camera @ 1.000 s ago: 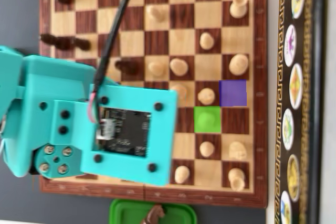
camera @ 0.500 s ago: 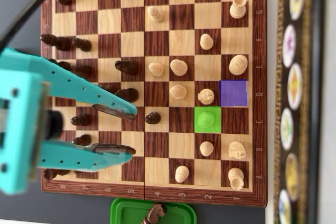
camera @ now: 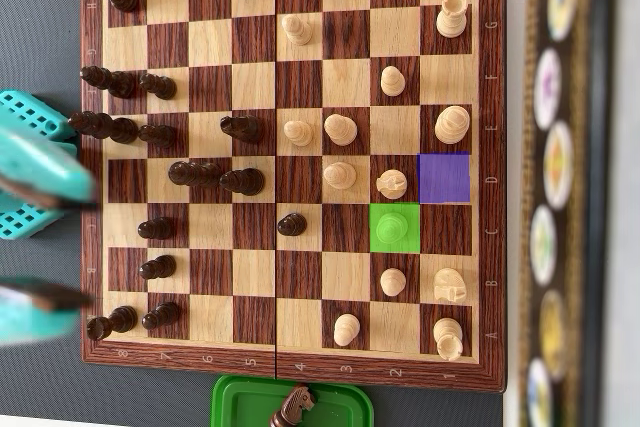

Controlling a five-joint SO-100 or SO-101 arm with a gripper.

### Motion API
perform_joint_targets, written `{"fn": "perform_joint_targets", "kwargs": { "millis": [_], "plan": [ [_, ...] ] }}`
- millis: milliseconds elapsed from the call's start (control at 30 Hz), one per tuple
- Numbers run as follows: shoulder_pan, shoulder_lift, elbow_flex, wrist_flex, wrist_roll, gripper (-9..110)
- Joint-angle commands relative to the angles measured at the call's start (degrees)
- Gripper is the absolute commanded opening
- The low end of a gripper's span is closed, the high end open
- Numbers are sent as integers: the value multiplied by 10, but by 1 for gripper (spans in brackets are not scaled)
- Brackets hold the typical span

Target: Play chess

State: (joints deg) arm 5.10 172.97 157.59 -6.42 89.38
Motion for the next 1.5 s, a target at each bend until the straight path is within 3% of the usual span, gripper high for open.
{"fn": "perform_joint_targets", "kwargs": {
  "millis": [0,400,700,1033,1233,1467],
  "plan": [
    [-22,43,35,-93,4,15],
    [-79,185,185,-345,-3,15],
    [-75,189,234,-579,-3,15],
    [-75,189,235,-737,-32,15],
    [-73,189,235,-904,-82,15],
    [-78,189,235,-969,-75,15]
  ]
}}
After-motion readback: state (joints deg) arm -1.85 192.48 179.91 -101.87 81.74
